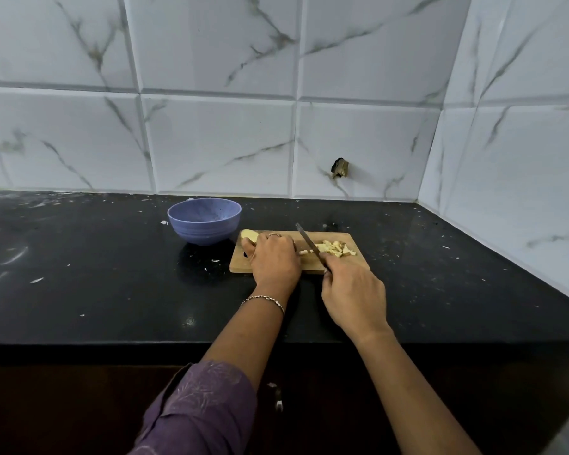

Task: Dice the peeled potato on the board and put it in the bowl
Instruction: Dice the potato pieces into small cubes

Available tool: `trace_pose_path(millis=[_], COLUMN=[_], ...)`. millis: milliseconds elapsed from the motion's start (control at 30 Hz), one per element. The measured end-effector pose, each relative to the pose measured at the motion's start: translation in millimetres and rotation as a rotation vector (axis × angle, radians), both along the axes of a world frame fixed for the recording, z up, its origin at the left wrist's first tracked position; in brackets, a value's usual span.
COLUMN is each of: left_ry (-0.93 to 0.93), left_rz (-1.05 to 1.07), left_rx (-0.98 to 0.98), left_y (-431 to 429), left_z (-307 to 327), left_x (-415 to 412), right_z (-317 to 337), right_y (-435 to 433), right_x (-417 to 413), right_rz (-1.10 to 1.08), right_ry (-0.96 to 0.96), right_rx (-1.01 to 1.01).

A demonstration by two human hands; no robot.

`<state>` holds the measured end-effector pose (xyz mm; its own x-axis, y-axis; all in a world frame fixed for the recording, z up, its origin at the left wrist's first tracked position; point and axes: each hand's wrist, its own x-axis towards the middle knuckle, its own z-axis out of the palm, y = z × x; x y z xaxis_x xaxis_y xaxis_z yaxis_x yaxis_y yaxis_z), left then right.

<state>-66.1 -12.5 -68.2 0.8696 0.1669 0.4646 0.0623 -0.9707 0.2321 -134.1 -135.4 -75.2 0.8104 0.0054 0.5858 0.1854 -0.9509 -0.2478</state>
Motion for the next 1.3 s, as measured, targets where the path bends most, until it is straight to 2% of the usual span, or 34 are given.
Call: trace_pose_path(millis=[200,1033,1300], left_ry=[0.007,-0.007,-0.009], left_rz=[0.009,0.001,-0.014], left_rx=[-0.012,-0.033,-0.051], left_y=[1.0,0.1,0.3], left_z=[1.8,0.1,0.7], left_x=[-2.1,1.0,-0.4], right_z=[3.2,0.5,-2.5], right_y=[-2.4,0.4,2.0], right_x=[-2.5,0.9,2.6], right_rz=[0.000,0.070,0.021], right_ry=[0.019,0.048,0.032], right_rx=[0.079,-0.105,-0.067])
